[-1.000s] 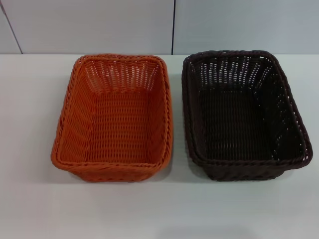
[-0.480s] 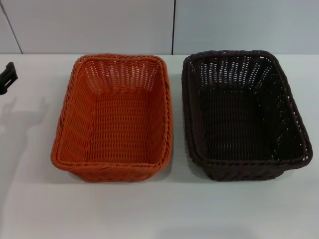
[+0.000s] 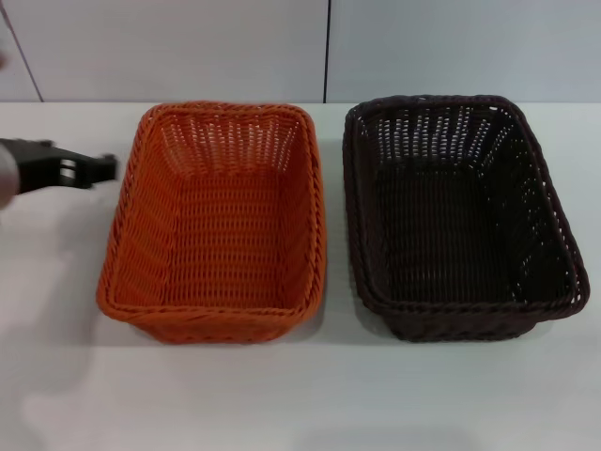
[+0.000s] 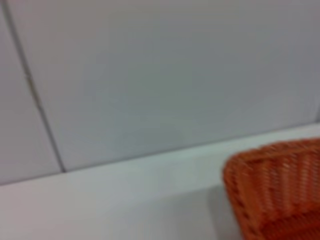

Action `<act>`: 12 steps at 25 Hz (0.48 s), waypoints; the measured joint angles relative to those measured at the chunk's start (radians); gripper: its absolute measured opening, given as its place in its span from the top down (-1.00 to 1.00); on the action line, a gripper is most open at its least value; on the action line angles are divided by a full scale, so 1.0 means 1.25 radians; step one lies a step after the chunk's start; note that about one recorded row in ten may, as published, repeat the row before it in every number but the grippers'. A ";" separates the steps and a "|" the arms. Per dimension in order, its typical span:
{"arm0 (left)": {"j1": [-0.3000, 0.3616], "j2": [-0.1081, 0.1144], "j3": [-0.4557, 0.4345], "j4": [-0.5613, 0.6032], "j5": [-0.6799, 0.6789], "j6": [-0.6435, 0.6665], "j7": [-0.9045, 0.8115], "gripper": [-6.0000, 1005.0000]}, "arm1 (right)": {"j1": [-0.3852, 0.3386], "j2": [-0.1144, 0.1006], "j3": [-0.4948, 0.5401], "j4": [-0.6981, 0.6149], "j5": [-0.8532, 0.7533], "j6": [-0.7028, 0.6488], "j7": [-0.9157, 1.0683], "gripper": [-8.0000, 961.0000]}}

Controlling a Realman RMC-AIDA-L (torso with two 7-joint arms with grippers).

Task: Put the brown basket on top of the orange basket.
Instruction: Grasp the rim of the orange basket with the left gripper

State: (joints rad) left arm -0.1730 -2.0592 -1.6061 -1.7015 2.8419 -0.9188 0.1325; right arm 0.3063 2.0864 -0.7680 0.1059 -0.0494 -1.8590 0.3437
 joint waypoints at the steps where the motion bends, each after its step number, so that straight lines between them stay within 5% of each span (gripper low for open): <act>1: -0.020 0.000 0.011 0.008 0.000 -0.028 -0.004 -0.38 | -0.001 0.000 0.000 0.001 -0.003 -0.002 0.000 -0.74; 12: -0.067 -0.002 0.038 0.107 0.001 -0.046 -0.010 -0.32 | -0.011 0.001 0.002 0.004 -0.003 -0.006 0.000 -0.74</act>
State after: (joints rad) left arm -0.2573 -2.0623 -1.5581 -1.5672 2.8432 -0.9764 0.1205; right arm 0.2930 2.0877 -0.7658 0.1103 -0.0529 -1.8667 0.3436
